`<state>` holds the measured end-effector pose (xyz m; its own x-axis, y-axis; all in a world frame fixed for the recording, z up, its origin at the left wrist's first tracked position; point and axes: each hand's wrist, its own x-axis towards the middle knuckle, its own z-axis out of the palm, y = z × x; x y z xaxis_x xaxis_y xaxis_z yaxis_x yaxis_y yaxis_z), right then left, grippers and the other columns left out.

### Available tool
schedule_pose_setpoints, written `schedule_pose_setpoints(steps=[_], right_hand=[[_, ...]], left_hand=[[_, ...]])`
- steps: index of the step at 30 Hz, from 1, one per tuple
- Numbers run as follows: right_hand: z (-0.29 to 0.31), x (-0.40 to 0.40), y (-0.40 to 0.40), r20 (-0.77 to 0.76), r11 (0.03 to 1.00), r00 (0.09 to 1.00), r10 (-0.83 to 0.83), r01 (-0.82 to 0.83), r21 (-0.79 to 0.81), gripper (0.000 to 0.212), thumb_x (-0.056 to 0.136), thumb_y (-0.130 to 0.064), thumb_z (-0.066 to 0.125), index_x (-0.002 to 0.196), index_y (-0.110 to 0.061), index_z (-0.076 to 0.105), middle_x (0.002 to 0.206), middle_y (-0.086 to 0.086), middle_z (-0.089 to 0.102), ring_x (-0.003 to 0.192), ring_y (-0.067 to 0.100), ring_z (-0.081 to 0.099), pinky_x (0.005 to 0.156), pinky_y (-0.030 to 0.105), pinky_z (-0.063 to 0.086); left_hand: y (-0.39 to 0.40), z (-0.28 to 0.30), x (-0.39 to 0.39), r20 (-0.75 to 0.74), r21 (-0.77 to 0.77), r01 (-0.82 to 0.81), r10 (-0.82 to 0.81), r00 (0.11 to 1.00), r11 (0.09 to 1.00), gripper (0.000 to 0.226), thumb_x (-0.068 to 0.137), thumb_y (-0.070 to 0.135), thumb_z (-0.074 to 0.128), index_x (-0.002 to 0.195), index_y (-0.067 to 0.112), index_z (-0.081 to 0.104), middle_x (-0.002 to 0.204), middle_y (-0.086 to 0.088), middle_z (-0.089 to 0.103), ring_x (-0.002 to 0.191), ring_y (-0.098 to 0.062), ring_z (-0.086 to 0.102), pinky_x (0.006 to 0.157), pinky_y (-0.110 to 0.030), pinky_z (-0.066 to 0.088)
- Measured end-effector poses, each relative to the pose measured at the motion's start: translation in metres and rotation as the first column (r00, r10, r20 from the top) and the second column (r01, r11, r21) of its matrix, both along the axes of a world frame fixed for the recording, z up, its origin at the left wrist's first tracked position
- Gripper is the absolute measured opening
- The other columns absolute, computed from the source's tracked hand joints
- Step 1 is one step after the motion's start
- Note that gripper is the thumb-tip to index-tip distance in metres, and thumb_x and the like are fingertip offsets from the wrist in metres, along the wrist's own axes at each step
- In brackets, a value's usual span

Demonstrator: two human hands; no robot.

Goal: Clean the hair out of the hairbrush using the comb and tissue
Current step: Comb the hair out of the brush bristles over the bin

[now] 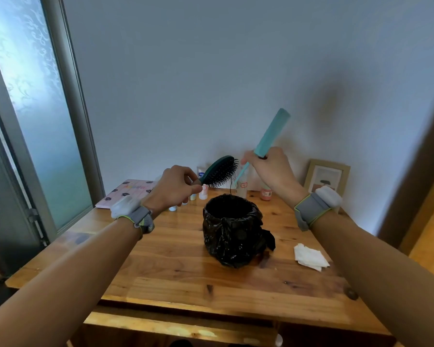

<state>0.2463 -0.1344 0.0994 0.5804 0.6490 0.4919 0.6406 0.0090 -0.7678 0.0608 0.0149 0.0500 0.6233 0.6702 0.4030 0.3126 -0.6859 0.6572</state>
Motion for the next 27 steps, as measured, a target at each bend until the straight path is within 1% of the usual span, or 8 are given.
schedule_pose_setpoints(steps=[3,6,9,16,18,20,23,27], right_hand=[[0.004,-0.004,0.004,-0.004,0.987,1.0,-0.031,0.031,0.159,0.029,0.093,-0.022,0.058,0.075,-0.006,0.074,0.047,-0.014,0.052,0.038,0.0,0.044,0.047,0.013,0.032],[0.0,-0.008,0.01,0.036,0.986,0.999,-0.016,0.01,0.166,0.03,0.096,-0.022,0.057,0.075,-0.008,0.073,0.064,0.0,0.065,0.049,0.003,0.054,0.057,0.022,0.044],[-0.016,-0.009,0.022,0.094,0.999,0.994,0.049,-0.051,0.02,0.027,0.094,-0.021,0.058,0.079,-0.006,0.074,0.071,0.009,0.071,0.064,0.015,0.062,0.073,0.03,0.05],[-0.041,-0.003,0.023,0.152,0.935,0.968,0.202,-0.144,-0.324,0.034,0.095,-0.029,0.056,0.078,-0.004,0.071,0.069,0.006,0.071,0.067,0.028,0.067,0.071,0.038,0.055],[-0.04,-0.001,0.018,0.146,0.961,0.976,0.161,-0.122,-0.247,0.034,0.097,-0.028,0.054,0.072,-0.009,0.068,0.062,0.0,0.061,0.059,0.021,0.059,0.069,0.036,0.049],[-0.035,0.002,0.013,0.098,0.996,0.993,0.071,-0.065,-0.06,0.037,0.098,-0.026,0.052,0.068,-0.008,0.066,0.051,-0.007,0.046,0.047,0.005,0.044,0.058,0.028,0.04],[-0.026,0.007,0.008,-0.074,0.969,0.997,-0.001,0.019,0.245,0.041,0.099,-0.027,0.05,0.066,-0.007,0.064,0.042,-0.008,0.042,0.041,0.004,0.039,0.049,0.016,0.034],[-0.013,0.01,0.013,-0.177,0.892,0.982,-0.06,0.133,0.433,0.037,0.097,-0.028,0.05,0.064,-0.015,0.061,0.045,-0.011,0.049,0.052,0.015,0.047,0.058,0.032,0.042]], left_hand=[[0.0,-0.001,0.0,-0.003,0.003,-0.001,0.001,1.0,1.0,0.01,0.08,0.017,0.074,0.087,0.012,0.069,0.071,-0.013,0.072,0.037,-0.012,0.058,0.04,-0.029,0.053],[-0.002,-0.002,0.0,-0.007,-0.003,0.014,-0.014,1.0,1.0,0.01,0.08,0.017,0.075,0.087,0.013,0.068,0.074,-0.013,0.072,0.038,-0.012,0.058,0.04,-0.028,0.051],[-0.004,-0.002,-0.001,0.022,-0.009,0.033,-0.032,0.999,0.999,0.009,0.08,0.016,0.074,0.086,0.015,0.068,0.074,-0.013,0.072,0.039,-0.015,0.058,0.039,-0.028,0.05],[-0.001,-0.001,-0.005,0.026,0.019,0.016,-0.016,1.0,1.0,0.01,0.08,0.016,0.074,0.085,0.018,0.067,0.071,-0.007,0.073,0.038,-0.011,0.059,0.04,-0.027,0.051],[0.001,-0.002,-0.006,0.022,0.017,0.007,-0.007,1.0,1.0,0.01,0.079,0.016,0.075,0.086,0.018,0.067,0.07,-0.007,0.073,0.038,-0.011,0.059,0.04,-0.027,0.051],[0.003,-0.004,-0.007,0.022,0.007,0.0,0.0,1.0,1.0,0.011,0.079,0.017,0.075,0.087,0.017,0.068,0.07,-0.005,0.072,0.039,-0.011,0.06,0.04,-0.027,0.051],[0.005,-0.006,-0.007,0.025,-0.005,0.002,-0.002,1.0,1.0,0.01,0.079,0.016,0.075,0.086,0.019,0.068,0.071,-0.004,0.072,0.038,-0.011,0.059,0.04,-0.03,0.052],[0.004,-0.007,-0.006,0.023,-0.006,0.006,-0.005,1.0,1.0,0.011,0.077,0.016,0.075,0.084,0.021,0.067,0.073,-0.004,0.072,0.038,-0.011,0.059,0.045,-0.04,0.055]])
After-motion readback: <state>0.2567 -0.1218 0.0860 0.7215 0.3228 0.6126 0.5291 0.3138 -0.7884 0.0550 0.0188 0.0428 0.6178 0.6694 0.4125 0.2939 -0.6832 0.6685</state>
